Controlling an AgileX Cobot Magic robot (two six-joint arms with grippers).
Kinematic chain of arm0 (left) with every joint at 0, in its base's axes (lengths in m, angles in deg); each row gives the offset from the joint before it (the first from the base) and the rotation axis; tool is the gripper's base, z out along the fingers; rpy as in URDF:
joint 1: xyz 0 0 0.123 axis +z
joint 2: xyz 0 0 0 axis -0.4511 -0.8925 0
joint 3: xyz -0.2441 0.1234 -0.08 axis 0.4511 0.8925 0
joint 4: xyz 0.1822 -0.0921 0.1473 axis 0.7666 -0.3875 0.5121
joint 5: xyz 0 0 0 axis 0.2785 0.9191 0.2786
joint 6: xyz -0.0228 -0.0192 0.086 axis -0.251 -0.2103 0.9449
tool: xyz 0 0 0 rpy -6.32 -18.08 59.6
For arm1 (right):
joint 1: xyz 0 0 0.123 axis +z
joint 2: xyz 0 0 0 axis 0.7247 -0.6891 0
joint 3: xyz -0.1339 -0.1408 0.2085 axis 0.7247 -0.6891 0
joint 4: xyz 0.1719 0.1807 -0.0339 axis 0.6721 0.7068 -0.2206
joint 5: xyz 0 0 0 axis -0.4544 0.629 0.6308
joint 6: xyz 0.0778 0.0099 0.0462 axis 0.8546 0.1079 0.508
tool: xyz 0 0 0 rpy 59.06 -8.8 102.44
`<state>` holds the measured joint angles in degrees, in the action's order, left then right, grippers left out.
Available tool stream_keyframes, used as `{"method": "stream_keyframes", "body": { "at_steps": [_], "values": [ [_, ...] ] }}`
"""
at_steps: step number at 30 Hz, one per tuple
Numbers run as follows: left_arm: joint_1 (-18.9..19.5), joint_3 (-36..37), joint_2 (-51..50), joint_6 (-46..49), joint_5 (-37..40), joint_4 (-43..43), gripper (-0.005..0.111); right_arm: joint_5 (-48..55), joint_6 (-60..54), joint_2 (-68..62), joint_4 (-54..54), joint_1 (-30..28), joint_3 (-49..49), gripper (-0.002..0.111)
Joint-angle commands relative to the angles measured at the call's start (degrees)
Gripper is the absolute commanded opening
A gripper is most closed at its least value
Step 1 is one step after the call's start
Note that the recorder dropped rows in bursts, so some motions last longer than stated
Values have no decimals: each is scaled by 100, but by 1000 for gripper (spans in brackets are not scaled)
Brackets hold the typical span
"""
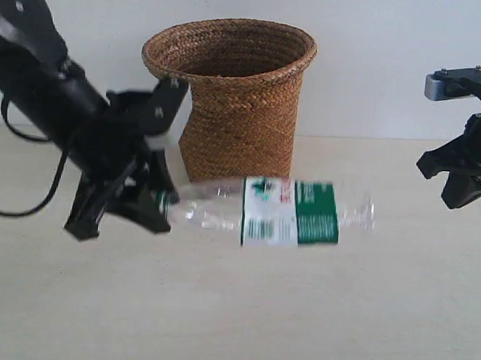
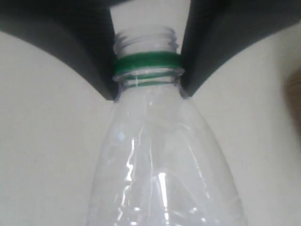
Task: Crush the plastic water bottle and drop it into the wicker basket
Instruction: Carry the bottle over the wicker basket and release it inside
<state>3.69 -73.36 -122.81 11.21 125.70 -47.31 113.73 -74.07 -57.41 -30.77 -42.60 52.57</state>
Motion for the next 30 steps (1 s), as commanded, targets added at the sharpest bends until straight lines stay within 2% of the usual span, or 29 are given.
{"method": "stream_keyframes", "body": {
  "at_steps": [1,6,9,10,11,13,15,17,18,21,24,27,30],
  "values": [
    [270,-1039,70,-161,-123,-179,4,-175,-57,77,-6,-42,-24,0],
    [325,-1879,-110,-228,-1110,-179,4,-366,-66,55,21,-42,-24,0],
    [325,-2211,-585,-232,-2756,-114,6,-356,-66,55,71,-42,-24,0],
    [325,-2211,-709,-133,-3125,-102,10,-315,-66,55,107,-42,-24,0],
    [325,-2224,-858,-124,-3537,-89,19,-288,-78,55,172,-42,-24,0],
    [325,-2224,-1081,-124,-4015,-89,46,-191,-156,55,352,-42,-24,0],
    [325,-2224,-1263,-124,-4287,-89,81,-127,-338,55,560,-42,-24,0],
    [325,-2224,-1370,-247,-4449,-89,100,-127,-443,55,723,-42,-24,0],
    [325,-2224,-1383,-250,-4464,-89,104,-127,-490,55,765,-42,-24,0],
    [325,-2224,-1385,-250,-4477,-89,104,-139,-527,55,785,-42,-24,0],
    [325,-2224,-1374,-250,-4370,-89,95,-150,-528,55,785,-42,-24,0],
    [325,-2224,-1337,-303,-3911,-89,76,-189,-538,55,785,-42,-24,0],
    [325,-2224,-1222,-455,-3288,-3,43,-241,-564,55,723,-42,-24,0]
  ]
}}
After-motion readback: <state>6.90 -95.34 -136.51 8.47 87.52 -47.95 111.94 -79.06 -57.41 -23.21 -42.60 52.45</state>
